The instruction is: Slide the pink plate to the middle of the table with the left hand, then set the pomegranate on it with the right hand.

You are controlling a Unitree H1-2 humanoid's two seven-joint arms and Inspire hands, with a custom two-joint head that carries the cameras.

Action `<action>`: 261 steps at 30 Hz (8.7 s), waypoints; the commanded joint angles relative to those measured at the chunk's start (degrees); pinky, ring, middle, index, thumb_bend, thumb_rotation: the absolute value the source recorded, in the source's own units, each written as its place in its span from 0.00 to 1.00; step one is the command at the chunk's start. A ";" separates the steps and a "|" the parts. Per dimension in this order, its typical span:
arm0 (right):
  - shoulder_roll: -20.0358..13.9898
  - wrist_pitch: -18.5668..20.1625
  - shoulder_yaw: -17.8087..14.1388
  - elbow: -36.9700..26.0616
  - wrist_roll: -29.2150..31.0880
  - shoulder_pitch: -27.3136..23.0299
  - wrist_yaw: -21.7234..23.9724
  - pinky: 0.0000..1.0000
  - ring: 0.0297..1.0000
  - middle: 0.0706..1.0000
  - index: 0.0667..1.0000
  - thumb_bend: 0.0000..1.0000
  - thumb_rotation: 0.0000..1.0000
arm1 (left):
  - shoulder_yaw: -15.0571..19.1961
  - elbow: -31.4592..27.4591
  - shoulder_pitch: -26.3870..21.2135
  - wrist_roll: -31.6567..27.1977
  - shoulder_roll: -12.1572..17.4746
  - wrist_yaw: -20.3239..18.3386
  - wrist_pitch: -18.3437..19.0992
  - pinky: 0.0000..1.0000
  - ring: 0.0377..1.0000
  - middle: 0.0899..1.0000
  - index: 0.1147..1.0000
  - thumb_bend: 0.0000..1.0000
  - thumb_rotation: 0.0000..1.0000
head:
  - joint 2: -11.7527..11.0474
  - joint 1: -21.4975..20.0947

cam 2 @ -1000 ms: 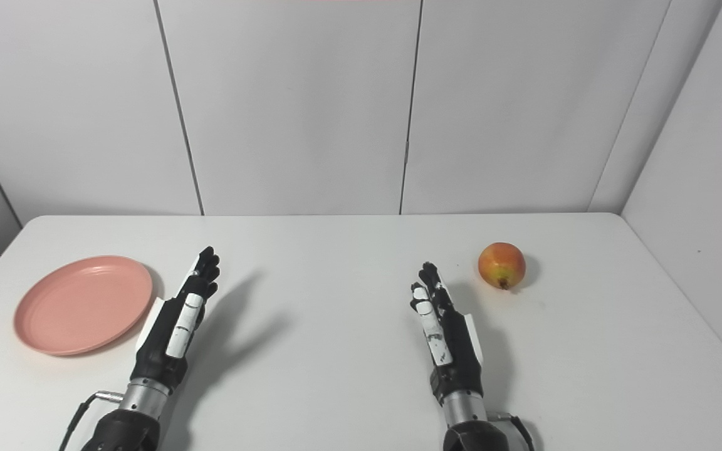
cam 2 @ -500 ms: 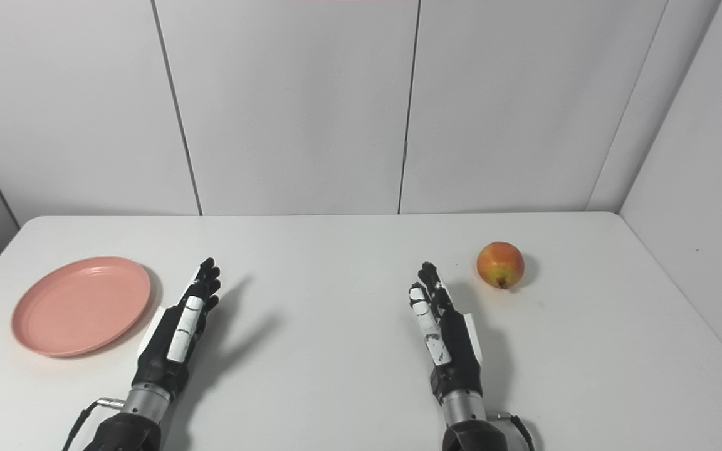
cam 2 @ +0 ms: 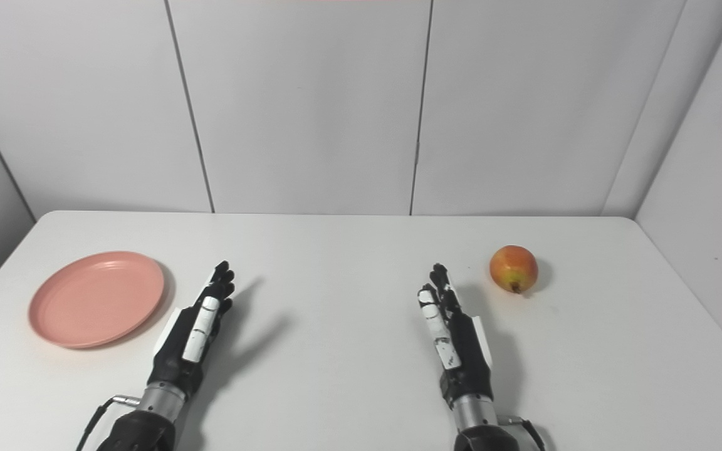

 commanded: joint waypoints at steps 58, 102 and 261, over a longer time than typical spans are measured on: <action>-5.06 -2.44 -0.99 -1.06 3.66 1.51 6.15 1.00 1.00 1.00 1.00 0.31 1.00 | 16.22 1.21 -11.34 -8.26 9.81 6.33 -2.28 0.86 0.78 0.78 0.76 0.62 1.00 | -6.89 10.23; -6.00 -0.24 -1.11 -3.38 4.82 2.21 6.95 1.00 1.00 1.00 1.00 0.30 1.00 | 25.68 25.04 -14.74 -14.05 19.76 9.57 -13.79 0.77 0.77 0.76 0.76 0.68 1.00 | -6.30 12.00; -0.27 -1.15 1.91 -1.15 -3.07 0.20 0.78 0.95 0.96 0.98 0.98 0.60 0.85 | 0.41 -4.53 -3.32 -10.54 2.23 -5.57 9.16 0.99 1.00 1.00 1.00 0.55 1.00 | 5.40 -15.52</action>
